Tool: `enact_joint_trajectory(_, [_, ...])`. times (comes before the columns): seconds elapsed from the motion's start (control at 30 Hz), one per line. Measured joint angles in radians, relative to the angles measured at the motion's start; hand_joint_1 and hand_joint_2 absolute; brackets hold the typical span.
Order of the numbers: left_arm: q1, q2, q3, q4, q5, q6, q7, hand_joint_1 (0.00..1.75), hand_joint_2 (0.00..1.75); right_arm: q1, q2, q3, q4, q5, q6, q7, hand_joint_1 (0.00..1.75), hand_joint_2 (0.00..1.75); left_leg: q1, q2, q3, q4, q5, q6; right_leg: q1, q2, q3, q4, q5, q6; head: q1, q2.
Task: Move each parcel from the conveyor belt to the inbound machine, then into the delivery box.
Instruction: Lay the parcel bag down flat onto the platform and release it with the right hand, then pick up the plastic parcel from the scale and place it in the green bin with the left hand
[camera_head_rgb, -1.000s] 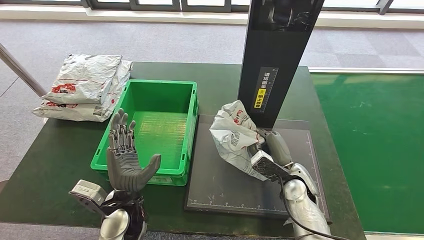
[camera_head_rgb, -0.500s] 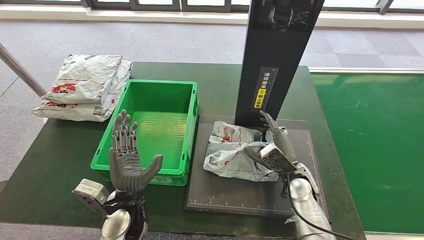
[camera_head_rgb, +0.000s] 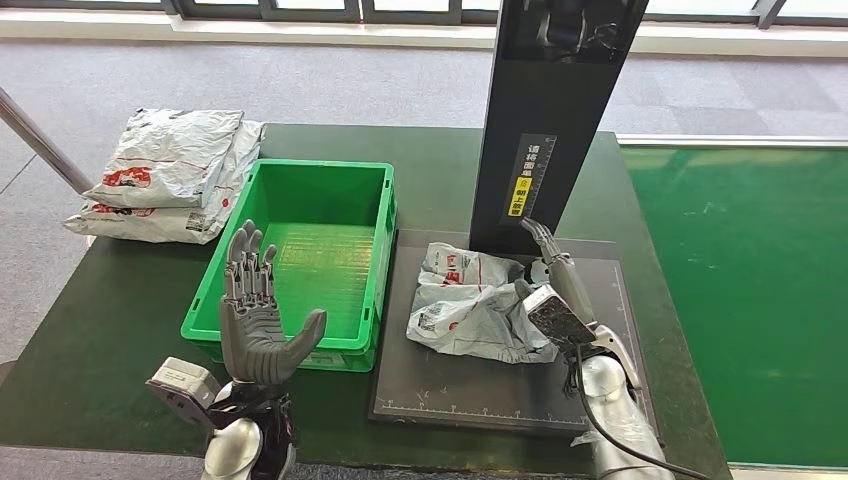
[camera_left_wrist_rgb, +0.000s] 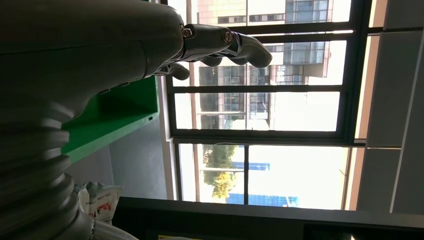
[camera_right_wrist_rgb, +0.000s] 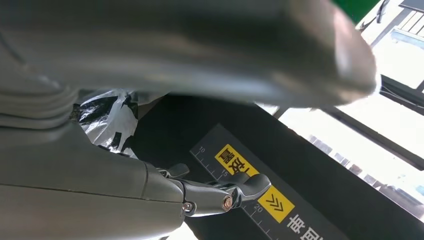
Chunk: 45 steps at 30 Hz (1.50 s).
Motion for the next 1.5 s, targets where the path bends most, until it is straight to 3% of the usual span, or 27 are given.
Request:
enact_joint_trajectory(0.17, [0.000,0.000,0.000,0.001,0.000,0.005,0.000,0.00,1.75,-0.004,-0.001,-0.016,0.000,-0.058,0.031,-0.006,0.00,0.00,0.000,0.000,0.000,0.000,0.000,0.000,0.000,0.000,0.000,0.000,0.000,0.000,0.000,0.000])
enact_joint_trajectory(0.3, [-0.001,0.000,0.000,0.002,-0.005,0.008,0.000,0.00,1.75,-0.010,0.001,-0.062,-0.021,-0.186,0.070,-0.036,0.00,0.00,0.000,0.000,0.000,0.000,0.000,0.000,0.000,0.000,0.000,0.000,0.000,0.000,0.000,0.000])
enact_joint_trajectory(0.43, [-0.006,0.002,-0.016,0.003,-0.043,0.031,0.000,0.00,1.75,-0.018,0.017,-0.145,-0.090,-0.323,0.002,-0.056,0.00,1.75,0.000,0.000,0.000,0.000,0.000,0.000,0.000,0.000,0.000,0.000,0.000,0.000,0.000,0.000])
enact_joint_trajectory(0.63, [-0.096,0.012,-0.156,0.123,-0.230,0.128,0.007,0.00,1.75,0.021,0.072,-0.187,-0.281,-0.427,-0.335,-0.075,0.00,1.75,-0.001,0.000,0.000,0.001,0.000,0.000,-0.001,0.000,-0.001,0.000,0.000,0.000,0.000,0.000])
enact_joint_trajectory(0.77, [-0.285,-0.011,-0.268,0.441,-0.406,0.229,0.082,0.00,1.75,0.056,0.085,-0.164,-0.393,-0.479,-0.568,-0.075,0.00,1.75,-0.002,-0.002,0.000,0.001,0.001,0.001,-0.002,-0.002,0.000,0.000,0.001,0.001,0.000,0.000])
enact_joint_trajectory(0.97, [-0.500,-0.056,-0.492,0.855,-0.254,0.305,0.152,0.00,1.75,0.084,0.081,-0.118,-0.469,-0.510,-0.643,-0.075,0.00,1.75,-0.003,0.004,0.001,0.001,0.001,0.001,-0.003,0.005,-0.001,0.000,0.004,0.003,0.000,0.000])
enact_joint_trajectory(1.2, [-0.606,-0.070,-0.730,1.076,-0.244,0.295,0.318,0.00,1.75,0.095,0.075,-0.114,-0.498,-0.521,-0.652,-0.074,0.00,1.75,-0.003,0.004,0.001,0.001,0.001,0.001,-0.003,0.005,-0.001,0.000,0.004,0.003,0.000,0.000])
enact_joint_trajectory(1.33, [-0.638,-0.072,-0.868,1.137,-0.326,0.326,0.467,1.75,1.75,0.098,0.073,-0.114,-0.501,-0.518,-0.644,-0.073,0.00,1.75,-0.003,0.004,0.001,0.000,0.001,0.001,-0.003,0.005,-0.001,0.000,0.004,0.003,0.000,0.000])
enact_joint_trajectory(1.5, [-0.662,-0.073,-0.995,1.174,-0.406,0.385,0.574,1.75,1.75,0.100,0.073,-0.114,-0.501,-0.512,-0.637,-0.073,0.00,1.75,-0.003,0.004,0.001,0.000,0.001,0.001,-0.003,0.005,-0.001,0.000,0.004,0.003,0.000,0.000])
